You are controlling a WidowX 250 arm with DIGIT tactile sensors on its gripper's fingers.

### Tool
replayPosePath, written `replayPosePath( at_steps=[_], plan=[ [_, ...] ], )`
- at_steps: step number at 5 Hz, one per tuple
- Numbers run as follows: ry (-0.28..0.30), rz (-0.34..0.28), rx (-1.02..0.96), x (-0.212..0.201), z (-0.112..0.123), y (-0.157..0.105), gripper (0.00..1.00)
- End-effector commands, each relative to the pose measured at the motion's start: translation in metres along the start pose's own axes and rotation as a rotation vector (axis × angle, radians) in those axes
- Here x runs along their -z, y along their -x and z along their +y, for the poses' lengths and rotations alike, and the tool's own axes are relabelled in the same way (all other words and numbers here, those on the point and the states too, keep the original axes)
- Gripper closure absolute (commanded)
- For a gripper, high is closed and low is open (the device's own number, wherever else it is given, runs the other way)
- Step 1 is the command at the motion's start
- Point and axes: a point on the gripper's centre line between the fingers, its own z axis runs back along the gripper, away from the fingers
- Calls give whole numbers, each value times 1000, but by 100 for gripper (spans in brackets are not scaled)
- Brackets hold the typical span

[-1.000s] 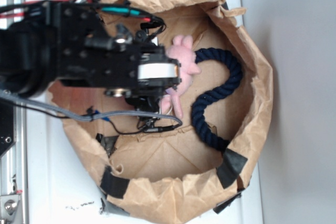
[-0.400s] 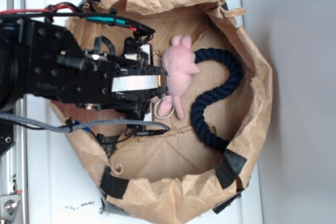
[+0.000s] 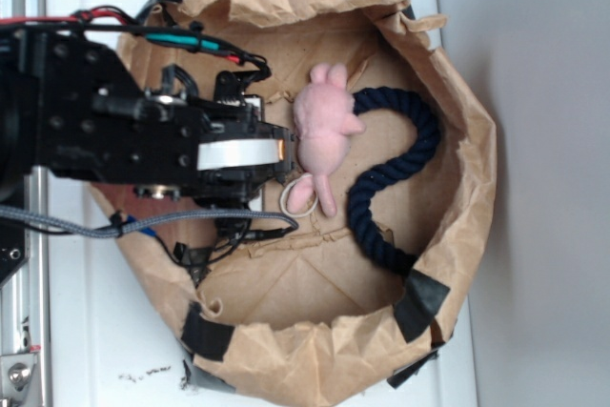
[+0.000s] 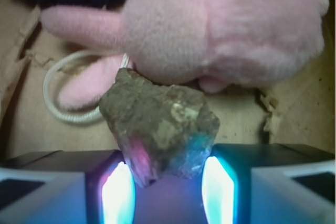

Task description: Grab the rock.

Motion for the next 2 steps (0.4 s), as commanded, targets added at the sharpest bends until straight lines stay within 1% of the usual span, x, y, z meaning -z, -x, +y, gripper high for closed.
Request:
replayPosePath(
  at_steps=[1,2],
  plan=[
    [65,17,-44,-39,13,-9,100],
    [78,11,-47,-44,15,-10,100]
  ],
)
